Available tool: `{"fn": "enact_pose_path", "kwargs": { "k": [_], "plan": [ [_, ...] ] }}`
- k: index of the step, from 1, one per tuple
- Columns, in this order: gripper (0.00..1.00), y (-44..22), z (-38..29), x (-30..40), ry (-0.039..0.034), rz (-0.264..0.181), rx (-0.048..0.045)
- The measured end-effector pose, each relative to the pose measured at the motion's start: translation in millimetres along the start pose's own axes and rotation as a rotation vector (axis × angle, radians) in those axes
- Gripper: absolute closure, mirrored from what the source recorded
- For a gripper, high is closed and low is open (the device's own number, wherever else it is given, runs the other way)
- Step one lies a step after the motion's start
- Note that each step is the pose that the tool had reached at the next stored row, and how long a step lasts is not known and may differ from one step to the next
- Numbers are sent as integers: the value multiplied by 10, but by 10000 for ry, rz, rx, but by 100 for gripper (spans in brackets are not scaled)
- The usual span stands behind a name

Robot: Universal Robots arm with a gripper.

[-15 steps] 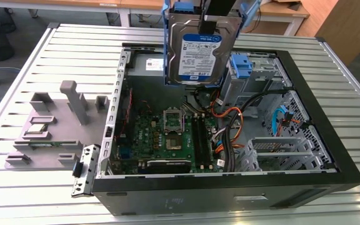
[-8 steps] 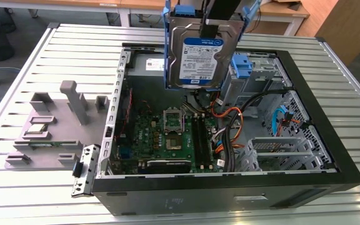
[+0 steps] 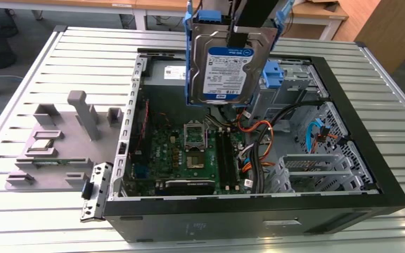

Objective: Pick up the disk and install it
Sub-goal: 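Pick up the disk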

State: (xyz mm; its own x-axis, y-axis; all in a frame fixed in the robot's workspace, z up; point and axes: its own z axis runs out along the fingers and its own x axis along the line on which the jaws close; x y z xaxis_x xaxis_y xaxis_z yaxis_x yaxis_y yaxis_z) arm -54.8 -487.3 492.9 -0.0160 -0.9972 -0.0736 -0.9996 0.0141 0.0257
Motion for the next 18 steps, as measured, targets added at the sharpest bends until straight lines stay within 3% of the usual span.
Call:
{"fn": "enact_pose_path", "kwargs": {
  "k": [12,18],
  "plan": [
    [65,-20,-3,89,156,6,3],
    [65,-23,-4,104,190,6,3]
  ]
}}
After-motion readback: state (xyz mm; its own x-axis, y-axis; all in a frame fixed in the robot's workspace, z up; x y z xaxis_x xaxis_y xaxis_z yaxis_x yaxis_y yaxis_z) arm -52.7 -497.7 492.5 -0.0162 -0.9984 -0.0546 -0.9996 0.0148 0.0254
